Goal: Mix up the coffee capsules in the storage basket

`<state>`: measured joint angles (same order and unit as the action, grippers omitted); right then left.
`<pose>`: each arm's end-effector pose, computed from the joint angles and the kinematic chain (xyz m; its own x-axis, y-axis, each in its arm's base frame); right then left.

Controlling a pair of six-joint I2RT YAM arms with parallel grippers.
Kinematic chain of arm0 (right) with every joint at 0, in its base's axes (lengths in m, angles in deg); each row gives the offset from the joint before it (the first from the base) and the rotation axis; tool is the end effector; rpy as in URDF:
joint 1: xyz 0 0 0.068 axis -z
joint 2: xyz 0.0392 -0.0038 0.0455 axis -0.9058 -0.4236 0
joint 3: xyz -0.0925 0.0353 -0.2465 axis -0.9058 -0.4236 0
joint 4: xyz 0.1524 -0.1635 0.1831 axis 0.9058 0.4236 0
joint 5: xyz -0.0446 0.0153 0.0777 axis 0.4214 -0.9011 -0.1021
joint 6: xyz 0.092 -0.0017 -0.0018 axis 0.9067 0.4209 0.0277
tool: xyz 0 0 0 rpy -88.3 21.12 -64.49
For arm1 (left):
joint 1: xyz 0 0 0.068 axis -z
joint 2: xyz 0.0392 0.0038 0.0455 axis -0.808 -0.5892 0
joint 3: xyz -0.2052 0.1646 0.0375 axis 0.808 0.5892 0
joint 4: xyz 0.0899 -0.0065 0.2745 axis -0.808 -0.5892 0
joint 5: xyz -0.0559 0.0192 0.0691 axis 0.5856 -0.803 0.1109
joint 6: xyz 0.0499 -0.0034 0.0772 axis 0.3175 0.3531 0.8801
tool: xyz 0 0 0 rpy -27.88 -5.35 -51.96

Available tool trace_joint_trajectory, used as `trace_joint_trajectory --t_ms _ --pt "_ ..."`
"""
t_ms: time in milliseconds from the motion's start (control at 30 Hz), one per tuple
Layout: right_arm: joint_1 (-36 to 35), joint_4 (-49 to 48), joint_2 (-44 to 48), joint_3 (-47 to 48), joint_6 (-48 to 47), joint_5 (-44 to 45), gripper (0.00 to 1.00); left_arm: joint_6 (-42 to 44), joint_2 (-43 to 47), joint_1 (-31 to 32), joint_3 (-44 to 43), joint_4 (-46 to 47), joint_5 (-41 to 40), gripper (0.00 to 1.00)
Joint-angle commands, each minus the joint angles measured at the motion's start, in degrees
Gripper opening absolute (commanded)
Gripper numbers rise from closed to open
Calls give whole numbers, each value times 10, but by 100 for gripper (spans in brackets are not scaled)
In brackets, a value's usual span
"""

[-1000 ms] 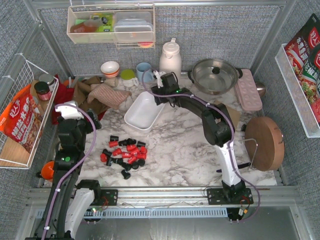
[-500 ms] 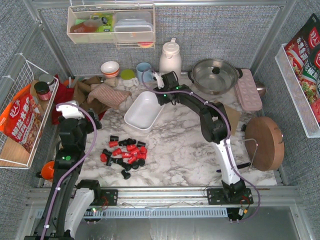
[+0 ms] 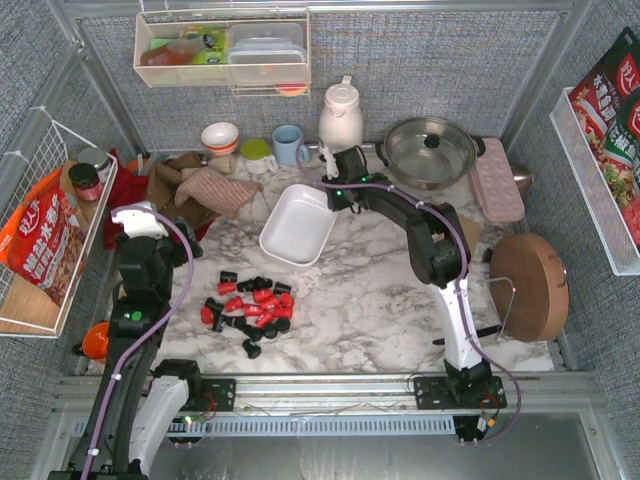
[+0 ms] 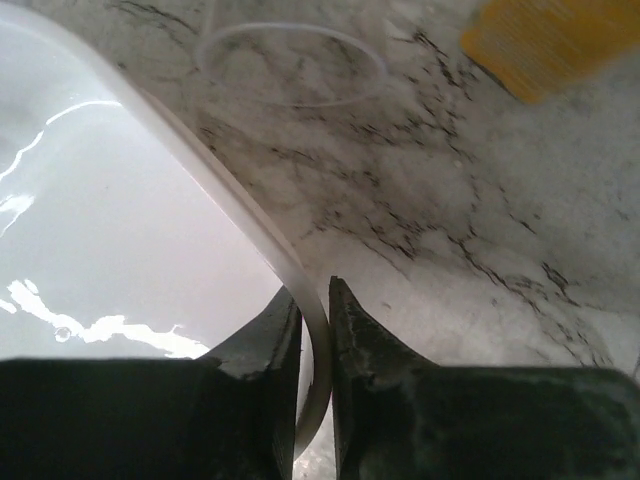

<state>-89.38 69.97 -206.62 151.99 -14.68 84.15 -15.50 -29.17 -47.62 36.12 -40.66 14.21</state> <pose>0.5306 0.2478 0.1331 -0.5955 -0.2595 -0.7603 -0.4580 0.8872 0.0559 0.2432 -0.0074 0.3061 -0.1329 -0.2107 -0.9685 -0.1568 0.9693 -0.1894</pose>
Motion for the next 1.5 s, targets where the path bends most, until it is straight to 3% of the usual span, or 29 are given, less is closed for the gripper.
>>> trace_joint_trajectory --t_ms 0,233,1300,1467 --pt "14 -31 21 -28 39 3 15 7 1 0 1 13 -12 99" --pt "34 -61 60 -86 57 -20 0 8 -2 0 3 15 -17 99" --pt "125 -211 301 -423 205 -2 0 10 4 1 7 18 -26 99" --pt "145 -221 320 -456 252 41 0 9 6 1 5 16 -26 99"
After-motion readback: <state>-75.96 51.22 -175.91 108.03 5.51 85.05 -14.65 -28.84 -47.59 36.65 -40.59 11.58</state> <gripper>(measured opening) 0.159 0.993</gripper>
